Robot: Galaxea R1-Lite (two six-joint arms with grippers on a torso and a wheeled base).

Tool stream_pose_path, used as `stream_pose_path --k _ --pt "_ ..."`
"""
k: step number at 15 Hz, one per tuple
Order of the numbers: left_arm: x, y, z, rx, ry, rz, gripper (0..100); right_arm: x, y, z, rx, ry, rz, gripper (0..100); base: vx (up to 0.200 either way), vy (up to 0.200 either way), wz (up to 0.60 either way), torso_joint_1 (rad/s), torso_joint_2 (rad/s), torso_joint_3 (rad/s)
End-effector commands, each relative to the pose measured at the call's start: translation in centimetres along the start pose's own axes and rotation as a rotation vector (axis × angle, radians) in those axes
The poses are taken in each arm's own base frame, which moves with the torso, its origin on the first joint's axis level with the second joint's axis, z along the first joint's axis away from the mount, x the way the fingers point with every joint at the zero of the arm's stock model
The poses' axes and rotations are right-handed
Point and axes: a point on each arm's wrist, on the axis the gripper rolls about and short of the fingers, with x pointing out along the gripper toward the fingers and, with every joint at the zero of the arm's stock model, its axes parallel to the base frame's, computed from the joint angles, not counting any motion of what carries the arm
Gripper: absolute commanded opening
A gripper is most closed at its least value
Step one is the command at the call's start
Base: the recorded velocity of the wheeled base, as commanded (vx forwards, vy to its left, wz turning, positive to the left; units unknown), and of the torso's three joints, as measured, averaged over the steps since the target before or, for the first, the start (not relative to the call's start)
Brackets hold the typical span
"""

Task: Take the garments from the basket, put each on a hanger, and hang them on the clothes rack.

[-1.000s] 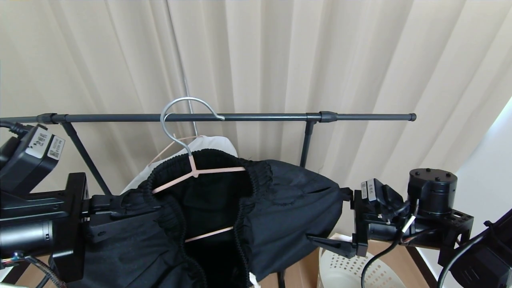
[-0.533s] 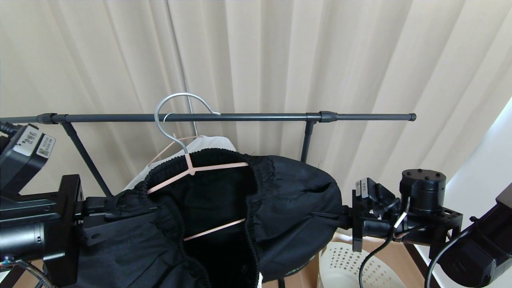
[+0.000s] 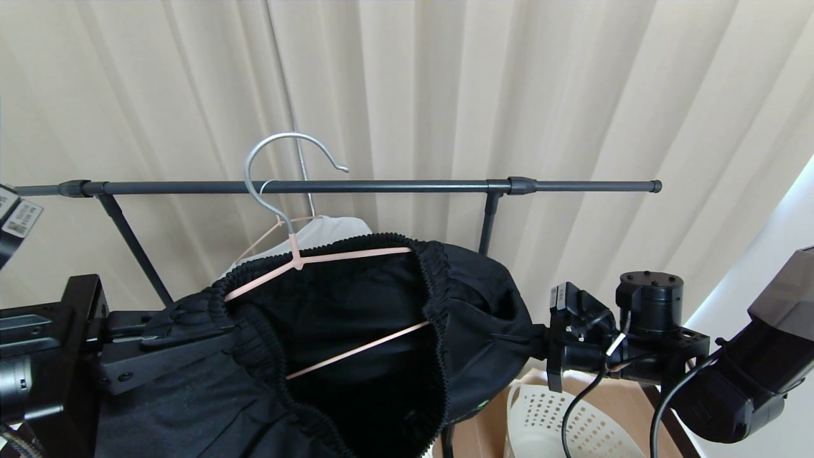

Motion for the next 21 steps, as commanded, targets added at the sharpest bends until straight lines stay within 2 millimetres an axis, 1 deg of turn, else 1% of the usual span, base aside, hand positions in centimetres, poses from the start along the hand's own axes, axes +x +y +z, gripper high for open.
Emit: stream_pose_path --k 1,3,5,6,7,8,11,12,13,14,16,17,21 --pt "0.0 -0.1 -0.1 0.001 0.000 -0.001 0 0.1 0.1 -0.1 0.003 0.004 0.005 0 0.000 0.000 0.00 0.000 0.00 0.000" --pt "0.0 -0.1 -0.4 -0.005 0.006 -0.003 0 -0.1 0.4 0.4 -0.004 -0.002 0.008 0 0.000 0.000 0.00 0.000 0.00 0.000" --pt "0.1 0.0 -0.5 -0.006 0.005 -0.003 0 -0.4 0.7 0.4 -0.004 -0.001 0.009 0 0.000 0.000 0.00 0.000 0.00 0.000" --pt "0.3 0.1 -0.7 -0.017 0.016 -0.005 0 -0.4 0.6 0.7 -0.013 -0.010 0.003 100 0.000 0.000 0.00 0.000 0.00 0.000" --pt "0.4 0.1 -0.9 -0.024 0.021 -0.005 0 -0.5 0.6 0.9 -0.018 -0.015 0.003 100 0.000 0.000 0.00 0.000 0.00 0.000" --pt "0.5 0.2 -1.2 -0.037 0.032 -0.004 0 -0.9 0.7 1.5 -0.041 -0.036 -0.008 100 0.000 0.000 0.00 0.000 0.00 0.000" --pt "0.9 0.9 -2.8 -0.095 0.085 0.014 0 -2.0 1.3 2.8 -0.125 -0.112 -0.041 100 0.000 0.000 0.00 0.000 0.00 0.000" --pt "1.4 1.2 -3.6 -0.128 0.117 0.010 0 -2.8 1.7 3.9 -0.176 -0.163 -0.060 100 0.000 0.000 0.00 0.000 0.00 0.000" --pt "1.8 1.5 -4.1 -0.147 0.136 0.005 0 -2.9 2.2 4.6 -0.196 -0.182 -0.054 100 0.000 0.000 0.00 0.000 0.00 0.000" --pt "2.5 2.1 -4.8 -0.181 0.175 0.008 0 -3.3 3.0 5.9 -0.220 -0.211 -0.047 100 0.000 0.000 0.00 0.000 0.00 0.000" --pt "3.4 2.9 -5.4 -0.202 0.221 0.041 0 -3.6 3.6 6.8 -0.237 -0.224 -0.081 100 0.000 0.000 0.00 0.000 0.00 0.000" --pt "4.0 3.5 -5.7 -0.211 0.241 0.058 0 -3.5 4.5 7.6 -0.235 -0.232 -0.101 100 0.000 0.000 0.00 0.000 0.00 0.000" --pt "5.7 5.0 -7.0 -0.225 0.276 0.096 0 -3.5 4.7 7.9 -0.238 -0.236 -0.126 100 0.000 0.000 0.00 0.000 0.00 0.000"
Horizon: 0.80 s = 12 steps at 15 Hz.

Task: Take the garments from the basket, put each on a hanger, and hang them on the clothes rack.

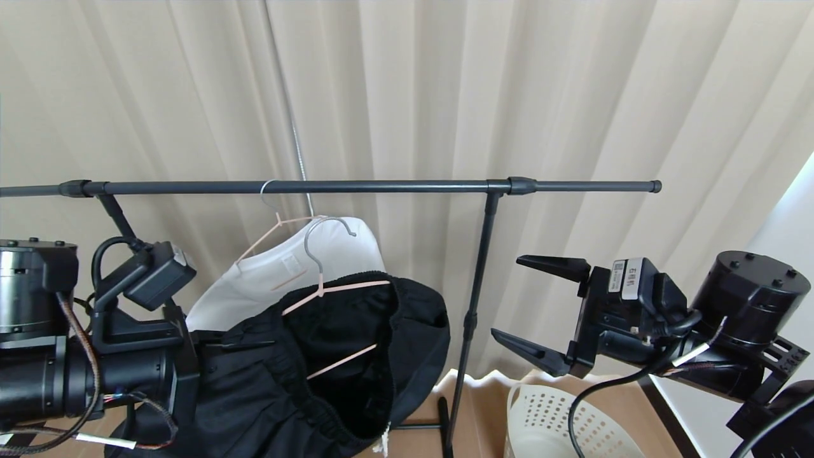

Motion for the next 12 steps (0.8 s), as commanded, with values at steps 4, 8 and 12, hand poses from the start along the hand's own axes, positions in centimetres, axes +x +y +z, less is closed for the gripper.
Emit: stream_pose_path --k 4,8,12 --pt "3.5 1.6 0.9 -0.116 0.014 0.068 0 0.0 0.2 0.4 -0.007 -0.006 -0.008 100 0.000 0.000 0.00 0.000 0.00 0.000" --pt "6.1 1.6 1.7 -0.163 -0.022 0.131 0 0.1 0.4 0.2 -0.004 0.005 -0.012 100 0.000 0.000 0.00 0.000 0.00 0.000" --pt "7.8 2.2 2.1 -0.145 -0.062 0.135 0 0.0 0.4 0.4 -0.007 0.001 -0.016 100 0.000 0.000 0.00 0.000 0.00 0.000"
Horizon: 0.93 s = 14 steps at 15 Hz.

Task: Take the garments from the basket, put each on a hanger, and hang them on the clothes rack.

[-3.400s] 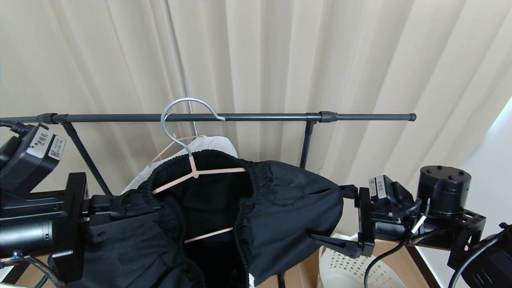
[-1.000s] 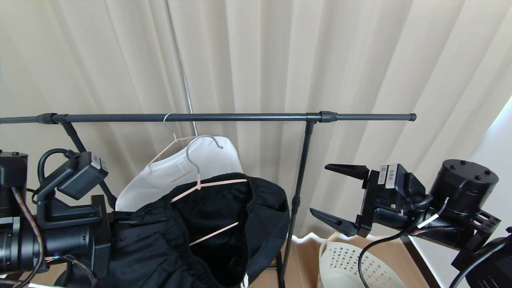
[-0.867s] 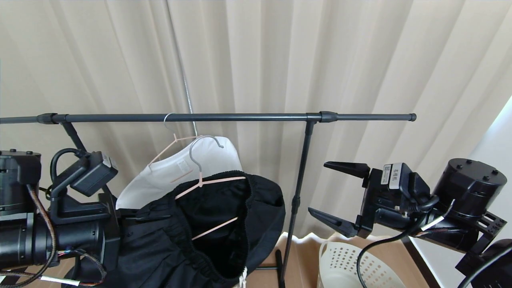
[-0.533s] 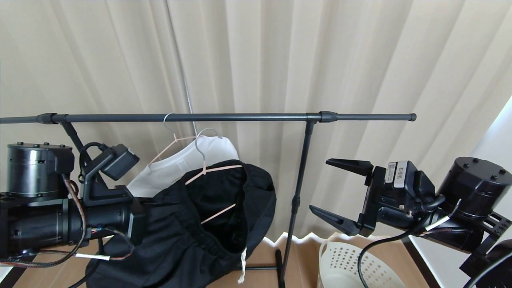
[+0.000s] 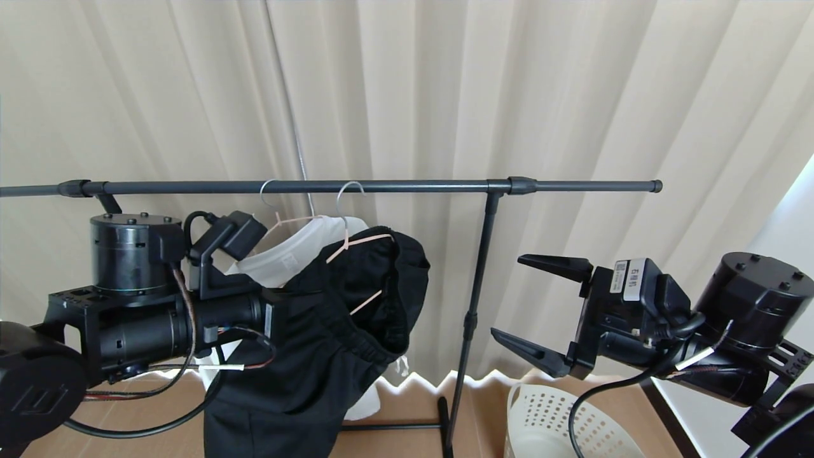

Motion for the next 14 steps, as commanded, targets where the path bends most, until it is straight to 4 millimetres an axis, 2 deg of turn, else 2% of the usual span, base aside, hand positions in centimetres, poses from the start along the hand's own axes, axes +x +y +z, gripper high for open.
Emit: stream_pose_path --k 1,3,10,11,14 --pt "1.3 0.3 -0.3 -0.006 0.024 0.017 0 0.0 0.0 0.1 -0.002 -0.003 -0.002 100 0.000 0.000 0.00 0.000 0.00 0.000" --pt "2.0 0.0 0.1 -0.035 0.018 0.049 0 0.0 -0.1 0.1 -0.004 -0.005 -0.003 100 0.000 0.000 0.00 0.000 0.00 0.000" --pt "2.2 -0.8 0.7 -0.072 -0.006 0.102 0 -0.2 -0.1 0.4 -0.011 -0.014 -0.010 100 0.000 0.000 0.00 0.000 0.00 0.000" --pt "2.4 -0.9 1.5 -0.093 -0.035 0.161 0 -0.3 -0.1 0.7 -0.017 -0.022 -0.012 100 0.000 0.000 0.00 0.000 0.00 0.000" --pt "3.5 -0.5 1.2 -0.104 -0.018 0.168 0 -0.3 -0.2 0.6 -0.015 -0.019 -0.013 100 0.000 0.000 0.00 0.000 0.00 0.000"
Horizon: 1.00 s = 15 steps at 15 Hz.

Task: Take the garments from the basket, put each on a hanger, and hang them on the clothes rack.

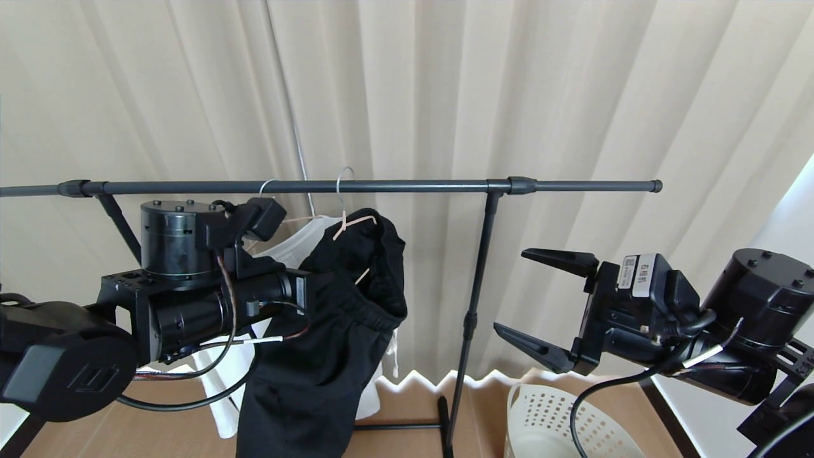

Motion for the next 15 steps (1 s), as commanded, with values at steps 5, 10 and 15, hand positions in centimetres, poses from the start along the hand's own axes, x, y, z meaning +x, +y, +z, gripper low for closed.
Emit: stream_pose_path --k 5,10,15 --pt "2.6 0.4 0.3 -0.056 0.009 0.005 0 0.1 0.0 -0.1 0.001 0.003 -0.001 100 0.000 0.000 0.00 0.000 0.00 0.000" --pt "5.0 0.9 1.1 -0.084 -0.004 0.009 0 0.2 -0.1 -0.2 0.003 0.007 -0.003 100 0.000 0.000 0.00 0.000 0.00 0.000" --pt "6.4 1.3 2.2 -0.093 -0.039 0.012 0 0.1 -0.1 -0.3 0.004 0.008 -0.003 100 0.000 0.000 0.00 0.000 0.00 0.000"
